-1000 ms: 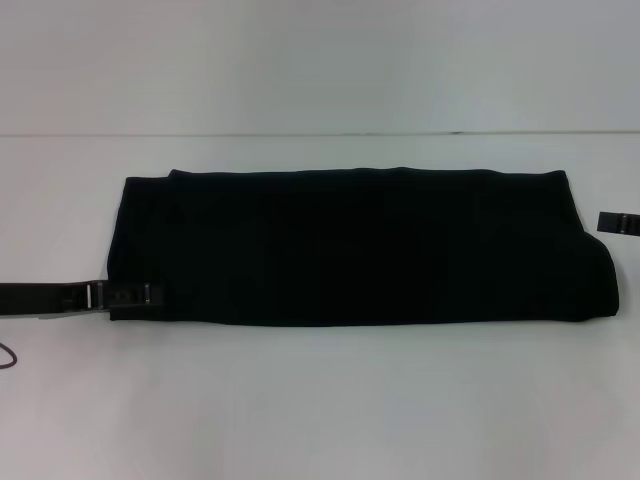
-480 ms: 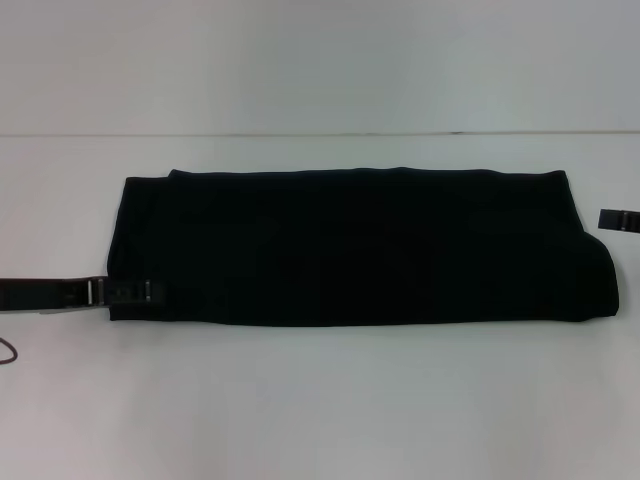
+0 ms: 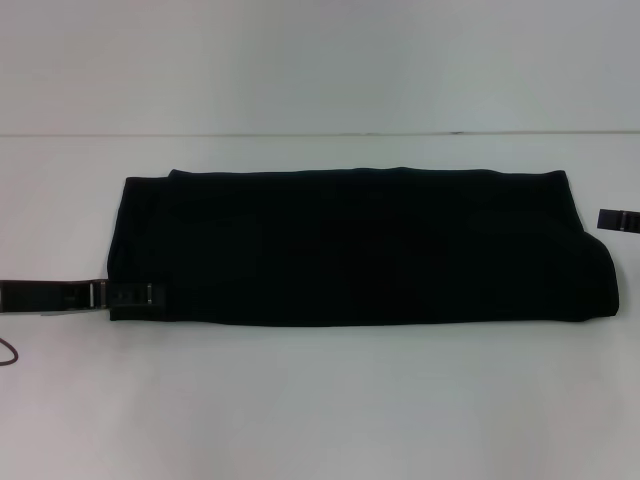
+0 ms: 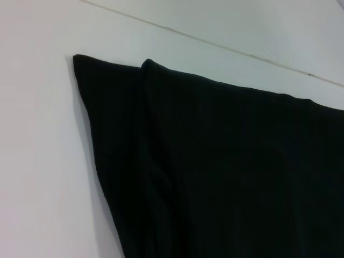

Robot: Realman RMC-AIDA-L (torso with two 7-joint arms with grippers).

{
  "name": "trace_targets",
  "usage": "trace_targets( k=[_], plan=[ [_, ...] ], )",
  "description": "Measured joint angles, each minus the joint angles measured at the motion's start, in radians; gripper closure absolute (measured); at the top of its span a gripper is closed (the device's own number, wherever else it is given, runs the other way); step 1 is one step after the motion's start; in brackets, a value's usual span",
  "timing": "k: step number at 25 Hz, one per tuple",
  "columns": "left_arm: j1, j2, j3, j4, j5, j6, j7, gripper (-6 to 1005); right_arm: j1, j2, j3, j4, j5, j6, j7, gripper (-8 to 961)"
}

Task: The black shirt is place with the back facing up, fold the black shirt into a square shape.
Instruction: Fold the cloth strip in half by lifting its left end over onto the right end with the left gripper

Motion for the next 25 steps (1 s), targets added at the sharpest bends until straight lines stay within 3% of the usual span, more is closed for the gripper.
trace_targets(
  k=[15,25],
  plan=[
    [-0.004,0.003,-0.010,0.016,0.004,-0.008,-0.006,127,-0.001,0.000,0.000,0.000,0.000,0.000,0.000,221],
    [0.005,0.008,-0.033,0.167,0.059,0.112,-0.183,126,0.004,0.000,0.000,-0.003,0.000,-0.001,-0.002,220]
  ],
)
